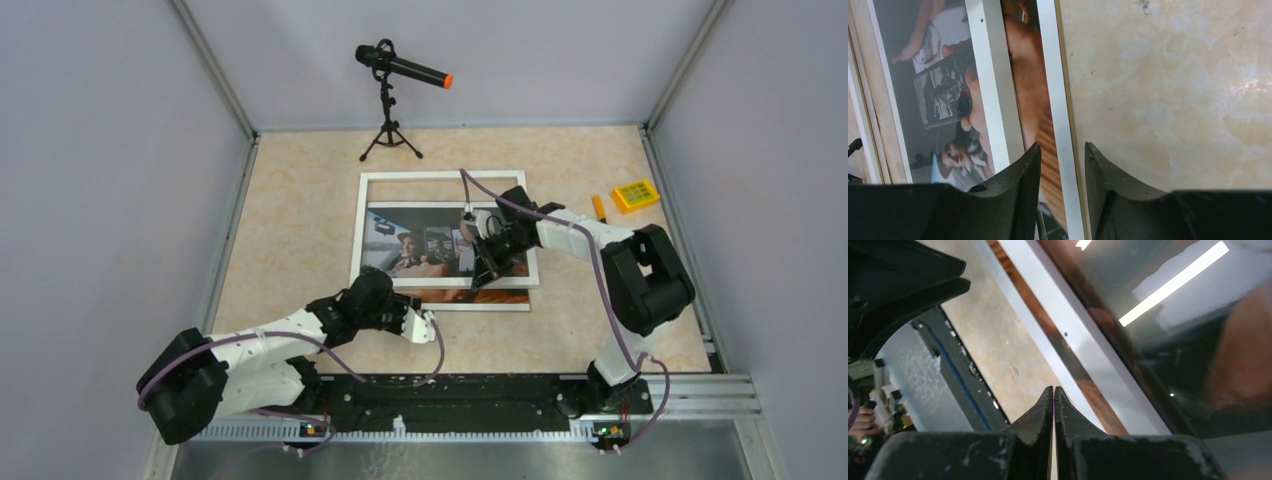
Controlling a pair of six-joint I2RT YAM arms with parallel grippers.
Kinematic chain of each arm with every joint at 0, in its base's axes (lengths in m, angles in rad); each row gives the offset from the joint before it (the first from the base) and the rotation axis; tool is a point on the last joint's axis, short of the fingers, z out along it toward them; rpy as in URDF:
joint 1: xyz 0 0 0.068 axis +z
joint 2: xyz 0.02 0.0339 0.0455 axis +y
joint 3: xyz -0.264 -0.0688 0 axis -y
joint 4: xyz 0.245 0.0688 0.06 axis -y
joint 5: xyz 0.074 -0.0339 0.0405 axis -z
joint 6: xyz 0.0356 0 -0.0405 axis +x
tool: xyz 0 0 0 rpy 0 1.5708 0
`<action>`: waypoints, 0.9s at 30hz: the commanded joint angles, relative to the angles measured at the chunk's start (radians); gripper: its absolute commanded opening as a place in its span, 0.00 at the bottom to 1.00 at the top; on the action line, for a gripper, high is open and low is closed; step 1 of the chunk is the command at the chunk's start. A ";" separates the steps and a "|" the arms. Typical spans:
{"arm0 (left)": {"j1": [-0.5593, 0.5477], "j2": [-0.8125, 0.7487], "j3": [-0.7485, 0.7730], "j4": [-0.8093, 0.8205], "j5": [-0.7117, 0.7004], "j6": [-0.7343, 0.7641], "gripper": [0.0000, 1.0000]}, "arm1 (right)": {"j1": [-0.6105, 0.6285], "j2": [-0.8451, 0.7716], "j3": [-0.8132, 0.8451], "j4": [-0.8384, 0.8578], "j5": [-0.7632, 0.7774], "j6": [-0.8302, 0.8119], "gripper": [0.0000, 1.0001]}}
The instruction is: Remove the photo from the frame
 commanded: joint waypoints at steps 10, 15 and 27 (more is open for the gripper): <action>-0.060 0.097 -0.040 0.201 -0.094 0.002 0.43 | 0.104 0.061 -0.005 0.133 0.286 -0.026 0.00; -0.065 0.144 -0.033 0.233 -0.112 -0.010 0.44 | 0.108 0.095 -0.017 0.115 0.340 -0.047 0.00; -0.065 0.152 0.085 0.145 -0.163 -0.096 0.28 | 0.109 0.114 -0.050 0.093 0.370 -0.098 0.00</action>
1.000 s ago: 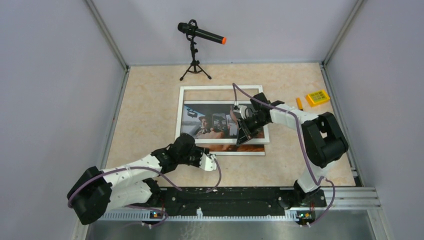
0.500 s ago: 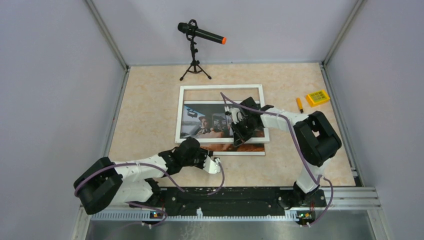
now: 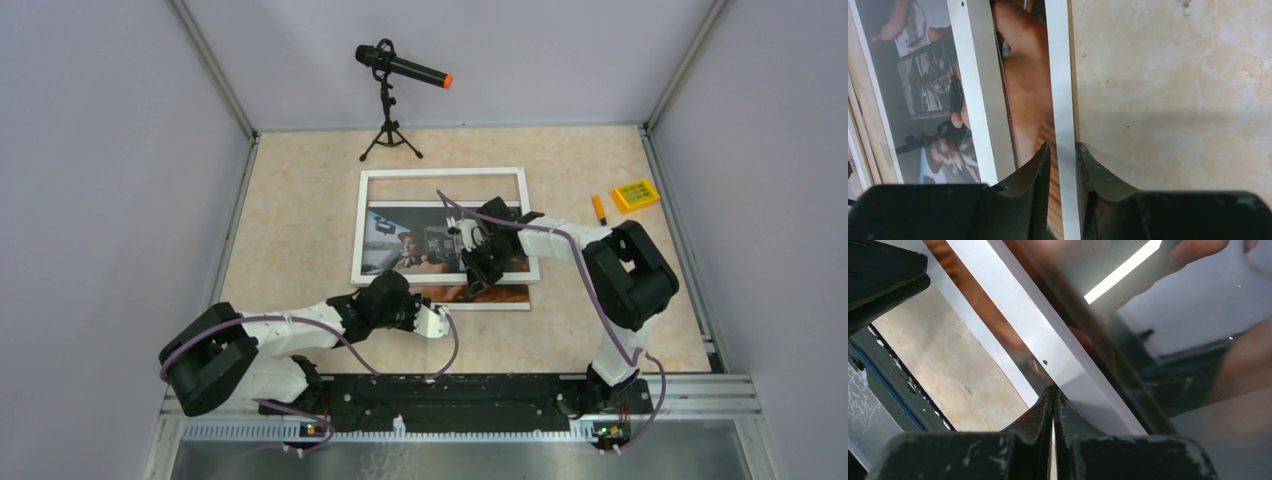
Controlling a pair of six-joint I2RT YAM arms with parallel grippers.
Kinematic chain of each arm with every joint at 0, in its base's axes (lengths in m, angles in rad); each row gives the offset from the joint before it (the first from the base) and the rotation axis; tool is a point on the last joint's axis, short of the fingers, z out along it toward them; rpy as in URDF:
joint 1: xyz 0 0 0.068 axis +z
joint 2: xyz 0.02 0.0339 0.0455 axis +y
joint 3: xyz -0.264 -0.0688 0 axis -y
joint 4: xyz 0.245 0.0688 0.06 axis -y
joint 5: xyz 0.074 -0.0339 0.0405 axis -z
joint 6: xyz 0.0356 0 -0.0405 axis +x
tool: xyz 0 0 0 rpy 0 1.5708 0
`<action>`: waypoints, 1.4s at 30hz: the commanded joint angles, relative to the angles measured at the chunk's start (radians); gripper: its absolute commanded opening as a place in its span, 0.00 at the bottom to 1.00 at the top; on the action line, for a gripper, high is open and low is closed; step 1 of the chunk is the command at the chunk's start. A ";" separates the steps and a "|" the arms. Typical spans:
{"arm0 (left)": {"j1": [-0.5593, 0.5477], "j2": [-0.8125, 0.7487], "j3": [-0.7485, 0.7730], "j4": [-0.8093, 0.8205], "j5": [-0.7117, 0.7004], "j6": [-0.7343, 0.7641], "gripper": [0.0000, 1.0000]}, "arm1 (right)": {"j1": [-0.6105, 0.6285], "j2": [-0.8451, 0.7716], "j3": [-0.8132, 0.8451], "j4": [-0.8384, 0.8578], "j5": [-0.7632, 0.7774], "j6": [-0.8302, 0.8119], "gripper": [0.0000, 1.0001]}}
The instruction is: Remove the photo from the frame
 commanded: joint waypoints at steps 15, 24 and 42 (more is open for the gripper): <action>-0.001 0.035 0.068 0.031 -0.088 -0.032 0.20 | 0.001 0.045 -0.051 -0.001 0.119 -0.089 0.00; -0.002 0.011 0.008 -0.006 -0.066 0.044 0.24 | 0.001 0.051 -0.045 -0.007 0.116 -0.091 0.00; -0.001 -0.041 0.009 -0.083 -0.039 0.010 0.23 | 0.000 0.069 -0.032 -0.013 0.106 -0.092 0.00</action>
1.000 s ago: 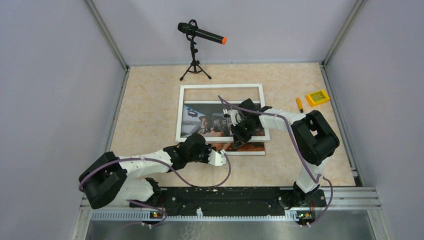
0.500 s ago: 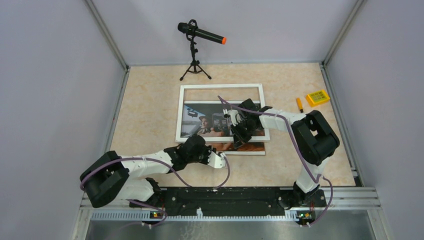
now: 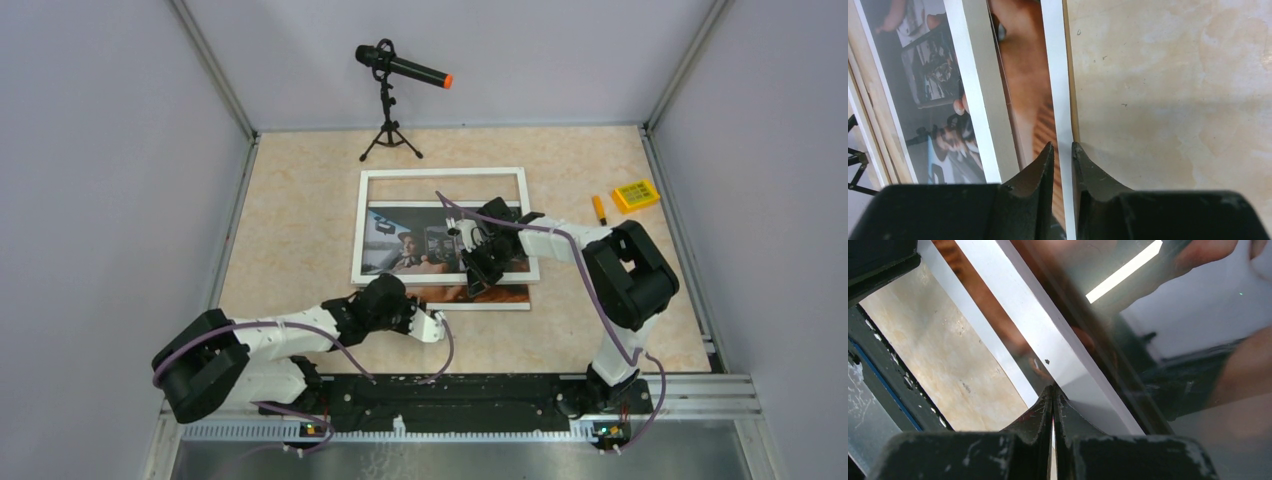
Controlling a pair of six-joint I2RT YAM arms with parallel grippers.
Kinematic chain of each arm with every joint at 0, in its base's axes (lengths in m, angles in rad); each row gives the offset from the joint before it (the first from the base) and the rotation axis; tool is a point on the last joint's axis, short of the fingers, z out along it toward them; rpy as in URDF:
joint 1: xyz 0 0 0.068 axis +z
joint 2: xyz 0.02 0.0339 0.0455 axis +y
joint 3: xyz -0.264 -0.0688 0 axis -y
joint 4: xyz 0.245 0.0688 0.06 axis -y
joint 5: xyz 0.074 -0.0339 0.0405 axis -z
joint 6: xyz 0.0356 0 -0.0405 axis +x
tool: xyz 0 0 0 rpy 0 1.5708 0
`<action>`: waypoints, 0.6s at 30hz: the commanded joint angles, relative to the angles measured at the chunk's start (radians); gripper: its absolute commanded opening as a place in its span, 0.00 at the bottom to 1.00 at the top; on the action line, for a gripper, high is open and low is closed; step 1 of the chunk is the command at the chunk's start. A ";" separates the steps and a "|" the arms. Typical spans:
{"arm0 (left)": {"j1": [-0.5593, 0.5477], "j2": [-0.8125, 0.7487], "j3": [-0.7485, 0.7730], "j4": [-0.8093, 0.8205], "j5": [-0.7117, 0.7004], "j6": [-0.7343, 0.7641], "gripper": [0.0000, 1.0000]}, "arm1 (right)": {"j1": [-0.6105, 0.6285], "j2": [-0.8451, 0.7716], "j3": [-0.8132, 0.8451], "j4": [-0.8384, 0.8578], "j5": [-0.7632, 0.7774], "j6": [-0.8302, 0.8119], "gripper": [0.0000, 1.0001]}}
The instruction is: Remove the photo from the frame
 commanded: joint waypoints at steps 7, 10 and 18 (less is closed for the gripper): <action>0.003 0.085 0.082 0.019 -0.038 -0.059 0.15 | 0.001 0.073 -0.025 -0.019 0.114 -0.051 0.00; 0.002 0.094 0.092 0.028 -0.021 -0.060 0.12 | 0.001 0.076 -0.021 -0.019 0.113 -0.048 0.00; 0.005 0.051 0.087 -0.004 -0.016 -0.061 0.16 | 0.001 0.077 -0.012 -0.022 0.110 -0.051 0.00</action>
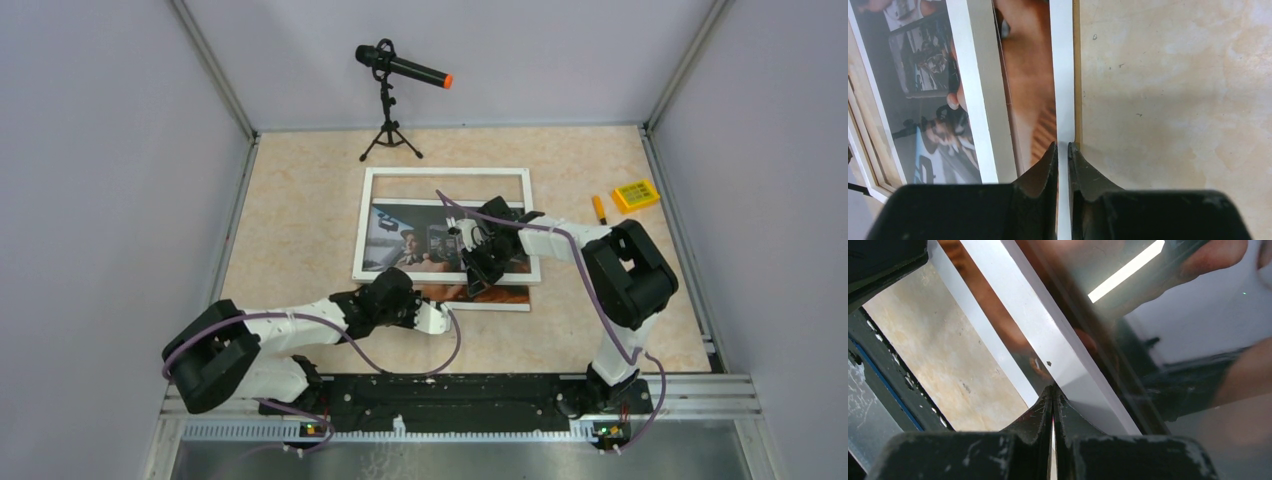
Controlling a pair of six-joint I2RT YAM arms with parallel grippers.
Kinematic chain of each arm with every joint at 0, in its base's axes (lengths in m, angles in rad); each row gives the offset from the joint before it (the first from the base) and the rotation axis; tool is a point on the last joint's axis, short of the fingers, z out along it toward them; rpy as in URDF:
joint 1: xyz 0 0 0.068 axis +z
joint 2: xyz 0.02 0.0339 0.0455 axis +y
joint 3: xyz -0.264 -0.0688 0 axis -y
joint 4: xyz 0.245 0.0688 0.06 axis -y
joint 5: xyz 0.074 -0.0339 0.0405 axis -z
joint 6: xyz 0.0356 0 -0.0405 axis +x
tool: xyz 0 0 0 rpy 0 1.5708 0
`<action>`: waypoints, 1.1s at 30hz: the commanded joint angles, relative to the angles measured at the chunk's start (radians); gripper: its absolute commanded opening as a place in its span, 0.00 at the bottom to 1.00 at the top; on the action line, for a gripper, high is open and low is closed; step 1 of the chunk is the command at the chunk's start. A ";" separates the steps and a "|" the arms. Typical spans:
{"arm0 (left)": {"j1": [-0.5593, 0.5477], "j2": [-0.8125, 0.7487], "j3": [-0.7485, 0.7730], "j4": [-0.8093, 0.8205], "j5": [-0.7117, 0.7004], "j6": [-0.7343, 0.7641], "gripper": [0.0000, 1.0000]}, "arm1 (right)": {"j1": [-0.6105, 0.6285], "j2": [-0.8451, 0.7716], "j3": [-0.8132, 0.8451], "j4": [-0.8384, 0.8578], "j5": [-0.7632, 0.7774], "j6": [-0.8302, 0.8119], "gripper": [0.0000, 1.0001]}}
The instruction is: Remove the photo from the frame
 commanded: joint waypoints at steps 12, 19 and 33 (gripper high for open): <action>0.079 -0.213 -0.104 -0.077 0.010 0.041 0.30 | 0.004 0.074 -0.017 -0.020 0.122 -0.058 0.00; 0.079 -0.115 -0.094 -0.013 -0.042 0.033 0.31 | 0.004 0.097 0.013 -0.024 0.119 -0.053 0.00; 0.078 -0.084 0.024 -0.050 0.116 0.020 0.30 | 0.004 0.100 0.015 -0.033 0.129 -0.065 0.00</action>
